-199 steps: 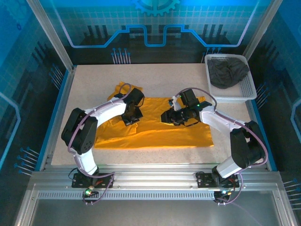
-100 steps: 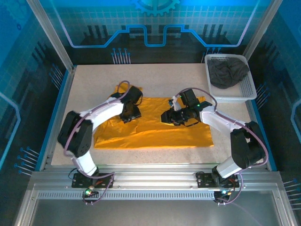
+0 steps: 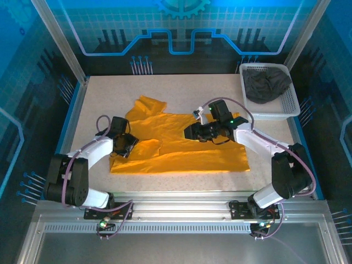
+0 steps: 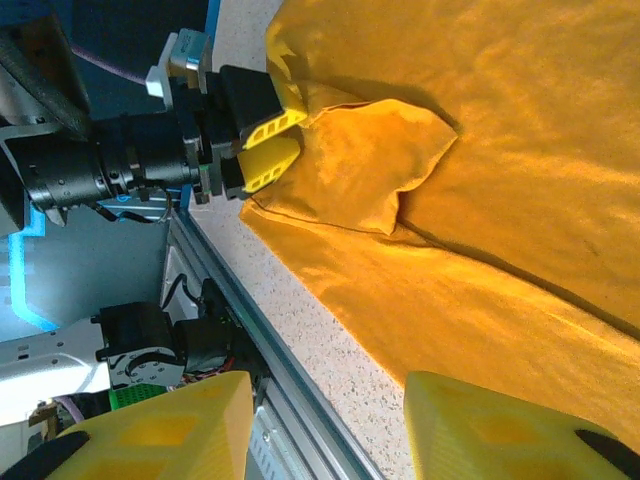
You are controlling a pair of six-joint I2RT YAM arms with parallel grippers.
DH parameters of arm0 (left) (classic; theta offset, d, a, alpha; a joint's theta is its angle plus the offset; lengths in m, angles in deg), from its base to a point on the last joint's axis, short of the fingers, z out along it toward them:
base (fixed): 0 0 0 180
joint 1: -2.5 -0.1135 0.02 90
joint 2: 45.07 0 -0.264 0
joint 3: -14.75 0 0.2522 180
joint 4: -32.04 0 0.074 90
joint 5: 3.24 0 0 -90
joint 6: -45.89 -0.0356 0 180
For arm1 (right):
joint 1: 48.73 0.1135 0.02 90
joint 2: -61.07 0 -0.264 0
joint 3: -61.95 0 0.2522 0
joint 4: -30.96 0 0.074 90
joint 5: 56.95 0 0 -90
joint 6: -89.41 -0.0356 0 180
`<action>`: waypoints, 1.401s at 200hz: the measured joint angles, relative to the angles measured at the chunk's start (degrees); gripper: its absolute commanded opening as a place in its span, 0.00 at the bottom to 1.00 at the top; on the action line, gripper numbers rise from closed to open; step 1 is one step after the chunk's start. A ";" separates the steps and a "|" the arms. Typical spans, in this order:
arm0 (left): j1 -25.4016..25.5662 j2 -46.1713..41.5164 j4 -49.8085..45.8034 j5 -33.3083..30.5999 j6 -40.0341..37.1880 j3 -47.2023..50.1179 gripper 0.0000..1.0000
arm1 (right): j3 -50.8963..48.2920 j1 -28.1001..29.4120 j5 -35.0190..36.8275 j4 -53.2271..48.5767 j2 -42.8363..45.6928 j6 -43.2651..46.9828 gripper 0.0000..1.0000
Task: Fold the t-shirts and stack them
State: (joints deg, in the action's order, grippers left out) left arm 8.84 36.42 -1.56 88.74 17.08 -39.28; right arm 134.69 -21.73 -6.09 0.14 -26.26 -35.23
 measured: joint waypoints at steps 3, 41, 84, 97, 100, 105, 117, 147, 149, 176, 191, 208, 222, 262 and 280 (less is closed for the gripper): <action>-0.15 0.15 0.48 0.09 -0.04 0.00 0.49 | 0.00 0.02 -0.04 0.00 -0.09 0.02 0.45; -1.11 1.73 5.31 0.90 0.09 0.28 0.33 | 0.00 0.04 -0.15 -0.02 -0.57 0.00 0.46; -1.31 2.47 6.71 0.87 -1.27 0.22 0.19 | 0.00 0.04 -0.13 0.00 -0.81 0.00 0.46; -1.31 2.47 6.58 0.85 -1.64 -0.07 0.13 | 0.02 0.04 -0.13 0.00 -1.01 0.00 0.46; -1.31 2.47 6.51 0.85 -1.70 -0.17 0.12 | 0.02 0.04 -0.13 0.00 -1.05 0.00 0.46; -1.31 2.47 6.38 0.83 -2.01 -0.46 0.09 | 0.04 0.04 -0.13 -0.02 -1.11 0.00 0.45; -1.33 2.47 6.05 0.83 -2.56 -1.29 0.06 | 0.17 0.04 -0.13 -0.07 -1.40 0.00 0.45; -1.33 2.78 4.90 0.81 -4.20 -4.28 0.07 | 0.79 0.04 -0.13 -0.02 -2.05 0.00 0.45; -1.33 2.86 4.74 0.79 -4.22 -4.57 0.07 | 0.79 0.04 -0.13 -0.02 -2.08 0.00 0.45; -1.33 5.01 2.21 0.66 -5.95 -8.68 0.11 | 1.36 0.04 -0.15 -0.15 -2.60 0.00 0.45; -1.33 7.06 0.96 0.66 -7.28 -10.99 0.16 | 1.51 0.04 -0.13 -0.24 -2.75 0.00 0.45; -1.33 10.03 -0.68 0.70 -8.26 -13.75 0.24 | 1.53 0.04 -0.13 -0.33 -2.82 0.00 0.45; -1.33 12.63 -1.77 0.76 -9.49 -15.65 0.34 | 1.55 0.04 -0.11 -0.48 -2.99 0.02 0.45; -1.31 14.99 -6.23 -0.57 -11.13 -19.71 0.39 | 1.57 0.02 1.64 -2.21 -3.02 0.26 0.44; -1.31 12.37 -8.52 -2.75 -11.19 -20.13 0.39 | 1.55 -0.20 4.15 -3.72 -2.80 0.48 0.43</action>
State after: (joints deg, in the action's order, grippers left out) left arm 7.53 48.79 -10.08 85.99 5.89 -59.41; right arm 136.24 -21.92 -1.94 -3.57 -29.05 -34.74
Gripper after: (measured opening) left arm 0.398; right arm 0.436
